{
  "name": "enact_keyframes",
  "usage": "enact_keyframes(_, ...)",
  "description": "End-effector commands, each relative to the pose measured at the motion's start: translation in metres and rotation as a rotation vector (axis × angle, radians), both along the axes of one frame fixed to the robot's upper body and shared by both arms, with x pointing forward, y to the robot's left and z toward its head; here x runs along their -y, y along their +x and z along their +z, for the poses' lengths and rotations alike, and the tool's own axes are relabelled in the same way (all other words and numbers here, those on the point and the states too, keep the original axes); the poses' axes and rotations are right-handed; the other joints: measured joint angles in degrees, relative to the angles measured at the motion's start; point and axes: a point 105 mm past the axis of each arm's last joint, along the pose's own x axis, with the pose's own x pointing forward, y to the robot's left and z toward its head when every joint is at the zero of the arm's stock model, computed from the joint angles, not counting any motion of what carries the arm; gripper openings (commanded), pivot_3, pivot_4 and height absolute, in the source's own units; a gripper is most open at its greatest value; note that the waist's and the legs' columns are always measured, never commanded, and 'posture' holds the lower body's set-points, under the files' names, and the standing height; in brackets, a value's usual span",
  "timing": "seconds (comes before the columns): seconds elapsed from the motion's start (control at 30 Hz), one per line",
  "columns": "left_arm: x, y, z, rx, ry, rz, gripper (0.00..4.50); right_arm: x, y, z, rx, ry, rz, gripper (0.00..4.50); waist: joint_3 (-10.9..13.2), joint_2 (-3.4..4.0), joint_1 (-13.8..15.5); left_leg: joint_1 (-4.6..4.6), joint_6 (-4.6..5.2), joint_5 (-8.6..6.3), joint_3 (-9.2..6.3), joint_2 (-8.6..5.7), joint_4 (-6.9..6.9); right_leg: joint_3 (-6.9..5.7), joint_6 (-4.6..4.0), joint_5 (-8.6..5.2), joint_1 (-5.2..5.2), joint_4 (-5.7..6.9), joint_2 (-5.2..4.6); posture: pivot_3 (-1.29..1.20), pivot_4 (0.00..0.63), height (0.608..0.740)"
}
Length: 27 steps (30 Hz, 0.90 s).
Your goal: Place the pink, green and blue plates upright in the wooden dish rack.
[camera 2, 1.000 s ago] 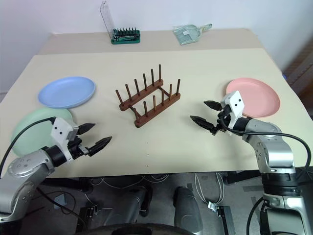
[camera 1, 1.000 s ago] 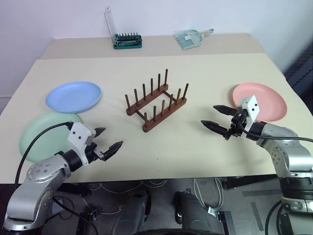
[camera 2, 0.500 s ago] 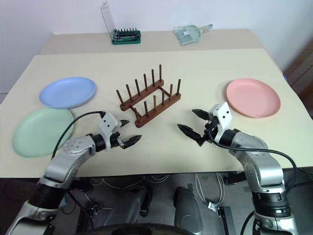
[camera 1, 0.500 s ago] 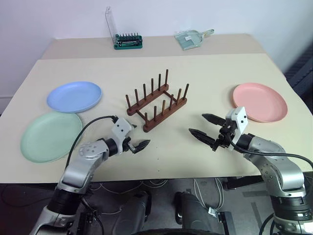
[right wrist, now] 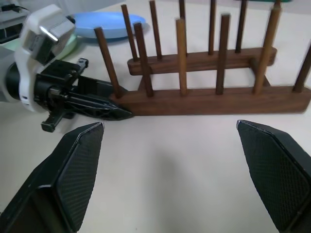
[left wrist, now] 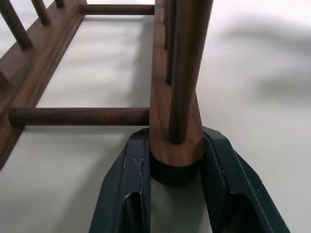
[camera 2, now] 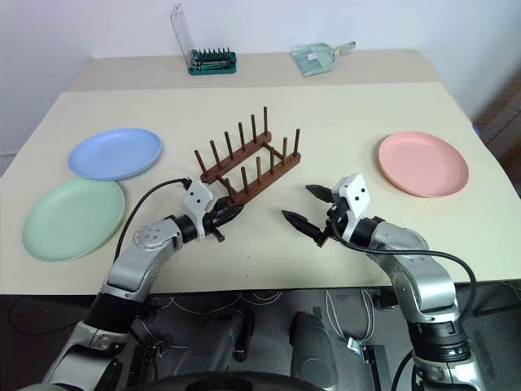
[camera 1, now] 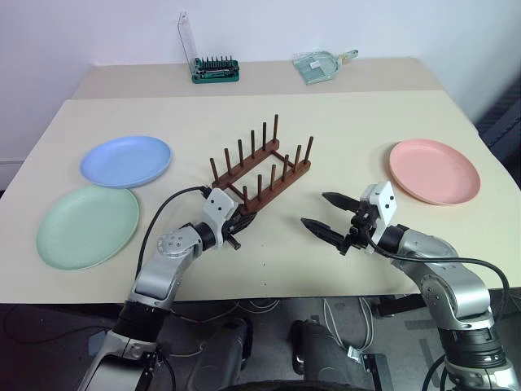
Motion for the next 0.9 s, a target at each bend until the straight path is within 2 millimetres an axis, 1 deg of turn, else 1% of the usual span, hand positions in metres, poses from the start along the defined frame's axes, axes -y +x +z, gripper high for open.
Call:
enact_keyframes(0.03,0.0,-0.007,-0.014,-0.04,0.026,-0.046,0.78,0.011,-0.002,0.005,0.029,-0.022,-0.018,4.5,0.0,0.0,0.01,0.0,0.0,0.0,0.0,0.0,0.0,0.0,0.0,0.0,0.01,0.0,0.0,0.0,0.15,0.74)
enact_keyframes(0.1,0.0,-0.009,-0.011,-0.023,0.037,-0.097,0.78,0.022,-0.003,0.001,0.016,-0.052,-0.04,4.5,0.0,0.0,0.02,0.0,0.0,0.0,0.0,0.0,0.0,0.0,0.0,0.0,0.01,0.0,0.0,0.0,0.15,0.74)
enact_keyframes(0.23,0.004,-0.018,-0.005,-0.005,0.091,-0.28,0.78,0.04,-0.012,-0.011,-0.023,-0.116,-0.064,4.5,0.0,0.0,0.0,0.0,0.01,-0.01,0.02,0.0,-0.01,0.0,-0.01,0.0,0.01,-0.01,0.0,0.0,0.15,0.74)
enact_keyframes(0.3,0.005,-0.02,-0.003,0.009,0.123,-0.351,0.78,0.046,-0.015,-0.014,-0.03,-0.131,-0.077,4.5,0.0,-0.01,0.03,0.0,0.02,-0.01,0.02,0.0,-0.01,0.0,-0.01,-0.01,0.01,-0.01,0.0,0.0,0.15,0.74)
enact_keyframes(0.43,0.008,-0.019,-0.002,0.027,0.175,-0.45,0.78,0.047,-0.02,-0.018,-0.033,-0.127,-0.089,4.5,0.01,-0.02,-0.02,0.0,0.02,-0.01,0.05,0.01,0.0,0.01,-0.01,-0.01,0.01,-0.02,-0.02,0.0,0.15,0.74)
enact_keyframes(0.57,0.006,-0.012,-0.004,0.019,0.187,-0.47,0.78,0.044,-0.021,-0.02,-0.03,-0.121,-0.101,4.5,0.02,-0.03,-0.03,0.0,0.03,-0.01,0.05,0.01,-0.01,0.02,-0.01,-0.01,0.01,-0.02,-0.02,0.0,0.15,0.74)
enact_keyframes(0.63,0.0,-0.004,-0.006,0.01,0.196,-0.441,1.85,0.041,-0.022,-0.02,-0.028,-0.118,-0.099,4.5,0.02,-0.03,-0.05,0.0,0.1,0.03,0.05,0.02,0.0,0.02,-0.01,-0.01,0.01,-0.02,-0.01,0.0,0.15,0.74)
enact_keyframes(0.67,-0.004,0.0,-0.007,0.006,0.201,-0.42,2.23,0.04,-0.023,-0.021,-0.029,-0.117,-0.1,4.5,0.02,-0.03,-0.04,0.0,0.1,0.03,0.05,0.02,0.0,0.02,0.0,-0.01,0.01,-0.02,-0.01,0.0,0.15,0.74)
enact_keyframes(0.7,-0.009,0.003,-0.007,0.004,0.208,-0.396,2.73,0.04,-0.023,-0.022,-0.032,-0.122,-0.103,4.5,0.02,-0.03,-0.12,0.0,0.11,0.04,0.04,0.02,0.0,0.02,0.0,0.0,0.01,-0.01,-0.01,0.0,0.15,0.74)
enact_keyframes(0.8,-0.024,0.004,-0.006,-0.006,0.214,-0.346,4.22,0.043,-0.024,-0.024,-0.038,-0.139,-0.113,4.5,0.01,-0.04,-0.32,0.02,0.12,0.04,0.05,0.03,-0.01,0.03,0.01,0.0,0.01,-0.01,0.01,0.0,0.15,0.74)
enact_keyframes(0.83,-0.029,0.001,-0.006,-0.016,0.211,-0.34,4.42,0.044,-0.023,-0.025,-0.038,-0.143,-0.116,4.5,0.01,-0.04,-0.4,0.02,0.12,0.04,0.05,0.04,-0.01,0.04,0.01,0.0,0.0,-0.01,0.02,0.0,0.15,0.74)
enact_keyframes(0.9,-0.036,-0.008,-0.006,-0.04,0.204,-0.341,4.42,0.046,-0.022,-0.027,-0.047,-0.16,-0.126,4.5,0.0,-0.03,-0.63,0.05,0.12,0.04,0.06,0.09,-0.05,0.05,0.01,0.0,0.0,0.0,0.05,0.0,0.15,0.74)
